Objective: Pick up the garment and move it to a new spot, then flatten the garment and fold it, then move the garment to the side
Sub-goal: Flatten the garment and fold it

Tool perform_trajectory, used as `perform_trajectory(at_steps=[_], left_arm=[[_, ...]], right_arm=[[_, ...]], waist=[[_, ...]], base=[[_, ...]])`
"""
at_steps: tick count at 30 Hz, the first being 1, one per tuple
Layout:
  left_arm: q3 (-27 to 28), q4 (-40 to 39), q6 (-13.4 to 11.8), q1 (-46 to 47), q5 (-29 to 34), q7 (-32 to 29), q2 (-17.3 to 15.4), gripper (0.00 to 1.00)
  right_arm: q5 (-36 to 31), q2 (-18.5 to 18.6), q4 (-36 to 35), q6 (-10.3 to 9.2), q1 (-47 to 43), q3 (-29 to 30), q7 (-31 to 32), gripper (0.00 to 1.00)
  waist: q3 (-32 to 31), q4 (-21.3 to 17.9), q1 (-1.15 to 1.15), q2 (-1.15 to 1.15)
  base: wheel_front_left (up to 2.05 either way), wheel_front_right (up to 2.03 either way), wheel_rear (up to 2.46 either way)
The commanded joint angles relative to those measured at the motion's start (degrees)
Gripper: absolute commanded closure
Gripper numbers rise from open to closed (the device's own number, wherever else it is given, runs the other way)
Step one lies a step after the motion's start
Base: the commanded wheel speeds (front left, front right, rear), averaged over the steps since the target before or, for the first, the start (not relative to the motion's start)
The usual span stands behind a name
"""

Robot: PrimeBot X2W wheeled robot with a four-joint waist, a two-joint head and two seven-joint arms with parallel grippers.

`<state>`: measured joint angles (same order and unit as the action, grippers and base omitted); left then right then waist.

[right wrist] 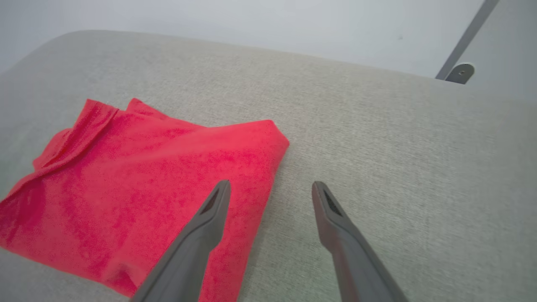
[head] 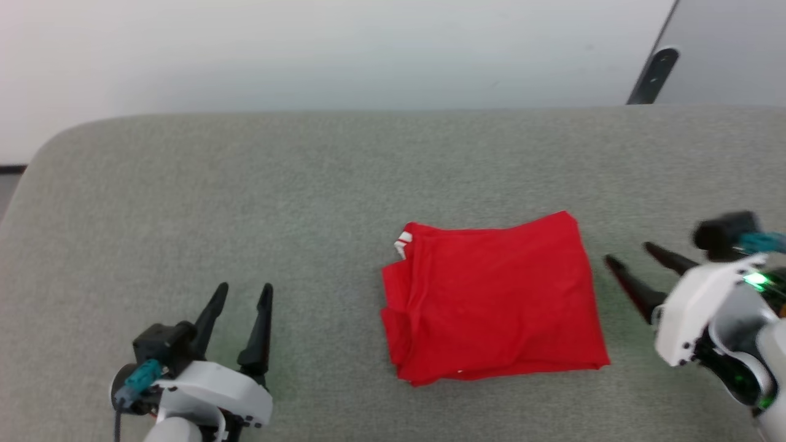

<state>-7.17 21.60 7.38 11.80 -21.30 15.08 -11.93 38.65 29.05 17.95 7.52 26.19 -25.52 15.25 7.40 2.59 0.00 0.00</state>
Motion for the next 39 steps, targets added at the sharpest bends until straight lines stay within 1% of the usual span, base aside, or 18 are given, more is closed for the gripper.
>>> perform_trajectory(at_steps=[1,4,9,12,16,24,35,37,39], left_arm=[[0.26,0.43,0.07,0.31,-0.38,-0.02,-0.45,0.00],[0.78,0.98,-0.54,-0.48,-0.37,-0.08,-1.19,0.00],[1.59,0.19,-1.83,-3.02,-0.68,-0.20,-2.00,0.00],[1.96,-0.79,-2.41,-4.94,-1.00,-0.12,-2.16,0.00],[2.19,-2.77,-3.18,-7.67,-1.13,-0.09,-2.29,0.00],[2.21,-8.47,-5.11,-13.07,-0.29,-0.43,-3.01,0.00],[2.29,-18.95,-8.35,-21.20,0.23,-2.83,-3.67,0.00],[2.26,-20.12,-8.63,-22.06,0.25,-3.14,-3.66,0.00],[2.38,-22.29,-9.43,-23.36,0.34,-3.80,-3.68,0.00]], right_arm=[[-0.20,-0.33,0.46,-0.08,-1.56,1.47,-1.61,0.00],[-2.22,-0.23,0.76,-0.08,-3.67,4.68,-5.80,0.00],[-3.47,-1.80,-0.15,-0.08,-7.98,9.82,-10.89,0.00],[-4.91,-3.02,-1.49,-0.08,-10.63,12.22,-13.43,0.00],[-6.26,-5.75,-3.88,-0.08,-14.50,15.47,-15.55,0.00],[-10.13,-10.33,-10.36,-0.08,-21.30,19.47,-14.82,0.00],[-13.49,-15.01,-19.59,-0.08,-28.63,25.64,-11.71,0.00],[-13.62,-15.44,-20.33,-0.08,-29.38,26.28,-11.22,0.00],[-14.04,-16.17,-21.72,-0.08,-30.73,27.17,-10.69,0.00]], waist=[[-1.60,-1.62,0.00,0.00],[-2.39,-2.50,0.00,0.00],[-3.96,-3.23,0.00,0.00],[-4.95,-3.25,0.00,0.00],[-6.42,-2.73,0.00,0.00],[-7.95,-2.02,0.00,0.00],[-8.33,-2.12,0.00,0.00],[-8.30,-2.14,0.00,0.00],[-8.18,-2.18,0.00,0.00]], base=[[0.00,0.00,0.00],[0.00,0.00,0.00],[0.00,0.00,0.00],[0.00,0.00,0.00],[0.00,0.00,0.00],[0.00,0.00,0.00],[0.00,0.00,0.00],[0.00,0.00,0.00],[0.00,0.00,0.00]])
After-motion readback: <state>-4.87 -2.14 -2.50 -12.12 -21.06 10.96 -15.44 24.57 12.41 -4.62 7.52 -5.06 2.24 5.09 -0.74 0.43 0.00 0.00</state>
